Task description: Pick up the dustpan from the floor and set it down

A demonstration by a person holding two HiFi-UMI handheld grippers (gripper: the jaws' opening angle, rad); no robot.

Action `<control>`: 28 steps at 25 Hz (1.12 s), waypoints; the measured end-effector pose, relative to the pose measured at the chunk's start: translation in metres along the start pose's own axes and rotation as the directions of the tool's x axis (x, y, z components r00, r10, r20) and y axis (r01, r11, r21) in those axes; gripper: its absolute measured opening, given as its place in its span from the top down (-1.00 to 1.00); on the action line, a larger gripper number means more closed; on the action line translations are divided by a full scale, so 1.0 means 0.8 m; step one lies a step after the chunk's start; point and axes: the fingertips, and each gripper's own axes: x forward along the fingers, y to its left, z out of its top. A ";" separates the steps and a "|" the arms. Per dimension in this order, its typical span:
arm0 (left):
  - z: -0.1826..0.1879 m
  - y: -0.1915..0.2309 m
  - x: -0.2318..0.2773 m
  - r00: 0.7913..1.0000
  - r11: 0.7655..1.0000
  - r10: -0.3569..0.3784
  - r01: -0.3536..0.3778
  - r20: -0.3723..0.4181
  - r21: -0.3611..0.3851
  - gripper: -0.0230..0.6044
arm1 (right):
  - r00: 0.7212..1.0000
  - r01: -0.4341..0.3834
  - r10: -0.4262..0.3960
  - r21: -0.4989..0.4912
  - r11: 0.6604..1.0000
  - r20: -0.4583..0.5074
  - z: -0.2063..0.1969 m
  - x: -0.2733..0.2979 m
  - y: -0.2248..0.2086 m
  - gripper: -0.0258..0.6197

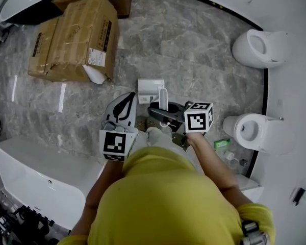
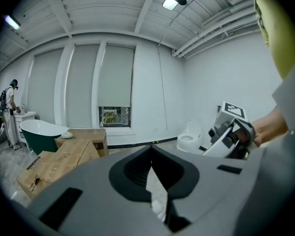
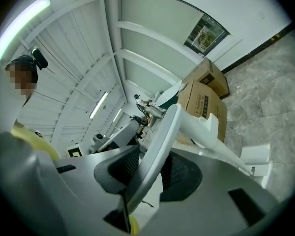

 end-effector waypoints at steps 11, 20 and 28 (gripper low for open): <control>-0.001 0.000 0.010 1.000 1.000 -0.020 0.020 -0.001 0.009 0.92 | 0.999 -0.002 0.003 -0.029 1.000 0.046 0.038 -0.018 0.033 0.50; -0.001 0.002 0.003 1.000 1.000 -0.014 0.014 -0.002 0.009 0.92 | 0.998 -0.019 0.021 -0.028 0.999 0.065 0.048 -0.019 0.043 0.48; -0.001 0.000 0.004 1.000 1.000 -0.006 0.006 -0.008 0.007 0.92 | 0.999 -0.025 0.026 -0.022 0.999 0.034 0.040 -0.016 0.040 0.48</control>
